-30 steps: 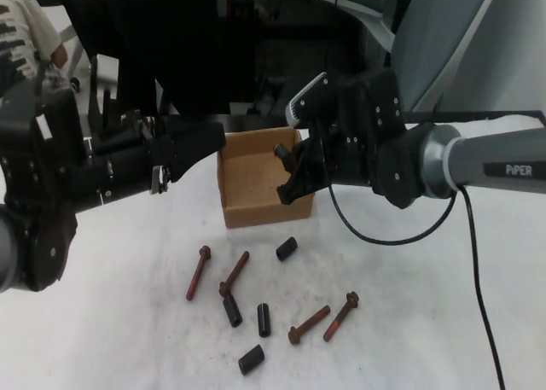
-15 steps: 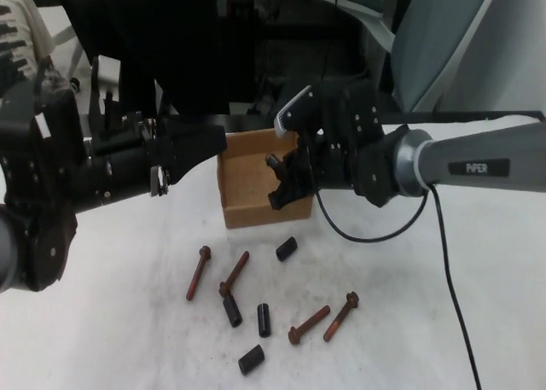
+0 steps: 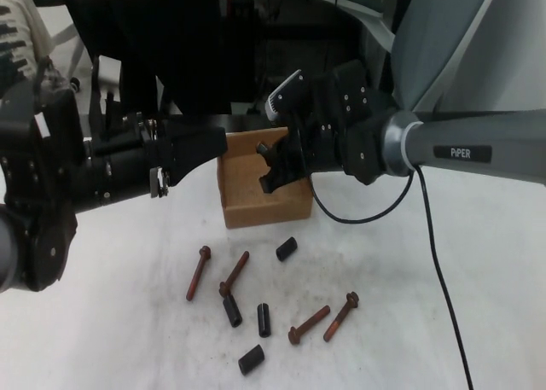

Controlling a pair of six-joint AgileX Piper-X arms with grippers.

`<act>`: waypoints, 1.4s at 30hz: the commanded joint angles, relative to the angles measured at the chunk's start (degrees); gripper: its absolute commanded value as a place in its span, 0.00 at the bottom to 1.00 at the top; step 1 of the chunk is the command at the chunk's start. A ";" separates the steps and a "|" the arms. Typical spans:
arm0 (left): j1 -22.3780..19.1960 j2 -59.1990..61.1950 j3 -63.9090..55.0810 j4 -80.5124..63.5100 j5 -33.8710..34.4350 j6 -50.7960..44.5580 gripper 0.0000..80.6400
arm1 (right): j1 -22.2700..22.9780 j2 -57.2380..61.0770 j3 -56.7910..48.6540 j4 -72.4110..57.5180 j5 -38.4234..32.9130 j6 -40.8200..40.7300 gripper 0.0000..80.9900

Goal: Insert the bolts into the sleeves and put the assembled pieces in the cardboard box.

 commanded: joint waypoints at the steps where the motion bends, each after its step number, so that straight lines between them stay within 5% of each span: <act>1: 0.09 -0.32 -0.06 -0.51 0.38 -0.46 0.62 | -0.24 -0.46 -0.74 0.00 -1.50 0.03 0.34; 4: 0.09 -0.32 -0.06 -0.51 0.38 -0.46 0.62 | -0.24 -0.46 -0.78 0.00 -1.01 1.50 0.46; 18: 0.09 -0.32 -0.06 -0.51 2.10 -0.29 0.62 | -1.45 -7.67 -1.01 4.10 -1.03 1.65 0.45; 28: -0.22 -0.32 -0.17 -0.20 1.00 1.70 0.61 | -3.04 -26.59 -1.01 43.96 -17.41 -5.64 0.45; 34: -0.28 -3.11 -1.59 13.49 -0.14 12.48 0.44 | -3.04 -30.89 -1.01 58.20 -18.93 -9.60 0.45; 37: -0.28 -6.54 -4.29 35.05 -7.67 28.36 0.44 | -3.04 -30.87 -0.78 61.73 -17.61 -10.04 0.45; 42: -2.47 -9.20 -12.31 74.08 -41.06 58.03 0.45 | -3.04 -30.75 -0.56 64.91 -18.76 -10.02 0.45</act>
